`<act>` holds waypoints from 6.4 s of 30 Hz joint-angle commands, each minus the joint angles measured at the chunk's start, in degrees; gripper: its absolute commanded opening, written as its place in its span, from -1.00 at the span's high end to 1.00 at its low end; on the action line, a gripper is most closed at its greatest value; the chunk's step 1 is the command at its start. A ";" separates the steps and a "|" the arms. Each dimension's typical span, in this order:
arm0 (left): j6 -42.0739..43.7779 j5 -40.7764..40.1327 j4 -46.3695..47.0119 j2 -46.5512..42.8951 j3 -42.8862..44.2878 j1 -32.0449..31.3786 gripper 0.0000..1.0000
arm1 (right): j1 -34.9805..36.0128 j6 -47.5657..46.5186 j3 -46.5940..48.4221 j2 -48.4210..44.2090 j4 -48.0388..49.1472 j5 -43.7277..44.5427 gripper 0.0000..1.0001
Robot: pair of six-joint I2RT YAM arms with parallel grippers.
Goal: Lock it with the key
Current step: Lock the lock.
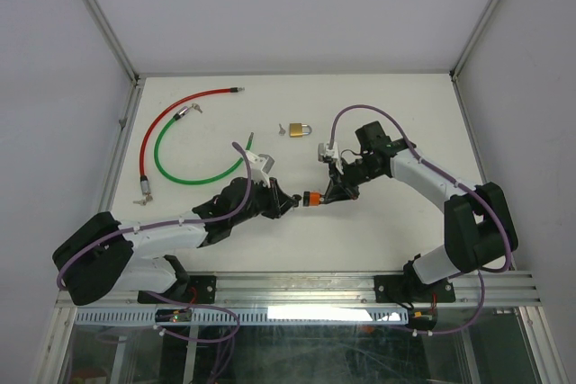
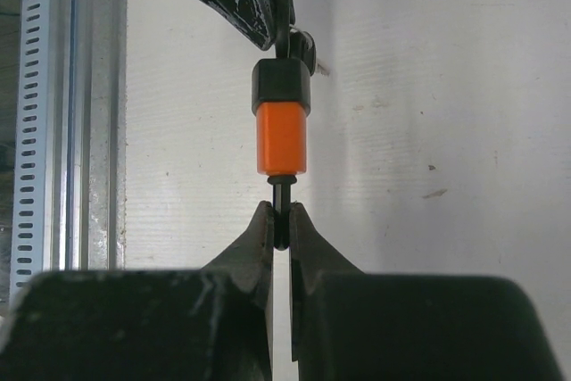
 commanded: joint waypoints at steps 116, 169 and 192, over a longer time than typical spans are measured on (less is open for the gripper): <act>14.03 52.21 43.72 20.64 -1.17 16.71 0.90 | -0.88 -4.13 4.43 0.44 -5.10 -8.30 1.00; 23.58 29.63 25.92 -6.82 -11.09 12.43 1.00 | -0.97 -6.53 4.24 -1.84 -5.89 -7.99 1.00; 3.82 27.44 35.67 -5.14 -12.17 21.14 1.00 | -9.12 0.06 4.41 -4.16 -1.35 -6.62 1.00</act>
